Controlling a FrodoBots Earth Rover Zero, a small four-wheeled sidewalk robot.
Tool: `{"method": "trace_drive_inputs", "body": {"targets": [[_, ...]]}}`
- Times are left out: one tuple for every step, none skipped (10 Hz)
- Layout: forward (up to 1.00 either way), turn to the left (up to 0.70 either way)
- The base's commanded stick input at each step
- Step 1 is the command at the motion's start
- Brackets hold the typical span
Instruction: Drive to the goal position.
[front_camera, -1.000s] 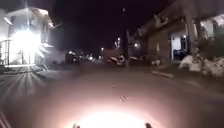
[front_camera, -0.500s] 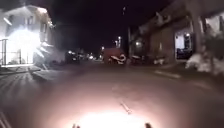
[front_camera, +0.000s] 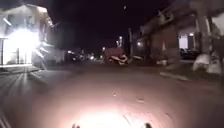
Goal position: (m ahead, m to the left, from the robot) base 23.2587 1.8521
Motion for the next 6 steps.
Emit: {"method": "trace_drive_inputs", "body": {"targets": [[0.7, 0.0], [0.7, 0.0], [0.7, 0.0], [0.7, 0.0], [0.7, 0.0], [0.7, 0.0]]}}
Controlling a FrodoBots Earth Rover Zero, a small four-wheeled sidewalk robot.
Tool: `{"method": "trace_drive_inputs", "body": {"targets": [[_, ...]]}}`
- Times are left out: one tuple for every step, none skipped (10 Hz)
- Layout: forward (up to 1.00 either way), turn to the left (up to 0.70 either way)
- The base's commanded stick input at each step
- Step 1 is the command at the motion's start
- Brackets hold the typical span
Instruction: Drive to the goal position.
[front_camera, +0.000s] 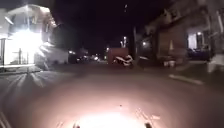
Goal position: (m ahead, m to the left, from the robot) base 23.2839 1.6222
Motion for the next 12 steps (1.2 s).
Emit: {"method": "trace_drive_inputs", "body": {"targets": [[0.7, 0.0], [0.7, 0.0], [0.7, 0.0], [0.7, 0.0], [0.7, 0.0], [0.7, 0.0], [0.7, 0.0], [0.7, 0.0], [0.7, 0.0], [0.7, 0.0], [0.7, 0.0], [0.7, 0.0]]}}
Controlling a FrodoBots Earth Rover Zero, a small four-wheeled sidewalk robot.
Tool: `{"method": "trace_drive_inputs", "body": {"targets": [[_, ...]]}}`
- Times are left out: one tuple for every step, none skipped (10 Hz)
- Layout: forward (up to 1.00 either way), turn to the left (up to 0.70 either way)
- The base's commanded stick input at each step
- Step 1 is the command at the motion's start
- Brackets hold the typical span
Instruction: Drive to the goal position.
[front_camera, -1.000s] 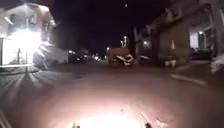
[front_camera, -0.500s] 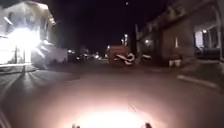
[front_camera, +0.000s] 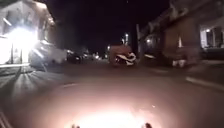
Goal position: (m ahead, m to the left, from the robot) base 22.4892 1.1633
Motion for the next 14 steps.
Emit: {"method": "trace_drive_inputs", "body": {"targets": [[0.7, 0.0], [0.7, 0.0], [0.7, 0.0], [0.7, 0.07], [0.7, 0.26], [0.7, 0.23], [0.7, 0.06], [0.7, 0.0], [0.7, 0.0], [0.7, 0.0], [0.7, 0.0], [0.7, 0.0], [0.7, 0.0], [0.7, 0.0]]}}
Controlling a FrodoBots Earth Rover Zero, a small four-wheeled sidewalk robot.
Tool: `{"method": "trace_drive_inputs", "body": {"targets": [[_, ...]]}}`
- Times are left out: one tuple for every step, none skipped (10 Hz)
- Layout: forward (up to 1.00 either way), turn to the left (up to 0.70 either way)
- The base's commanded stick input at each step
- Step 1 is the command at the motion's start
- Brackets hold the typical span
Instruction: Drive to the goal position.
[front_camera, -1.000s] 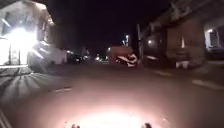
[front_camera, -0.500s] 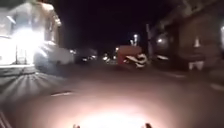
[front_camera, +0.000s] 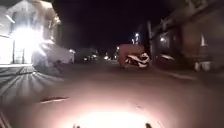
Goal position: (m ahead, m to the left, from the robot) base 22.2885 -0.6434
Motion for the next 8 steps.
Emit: {"method": "trace_drive_inputs", "body": {"targets": [[0.7, 0.0], [0.7, 0.0], [0.7, 0.0], [0.7, 0.0], [0.7, 0.0], [0.7, 0.0], [0.7, 0.0], [0.7, 0.0]]}}
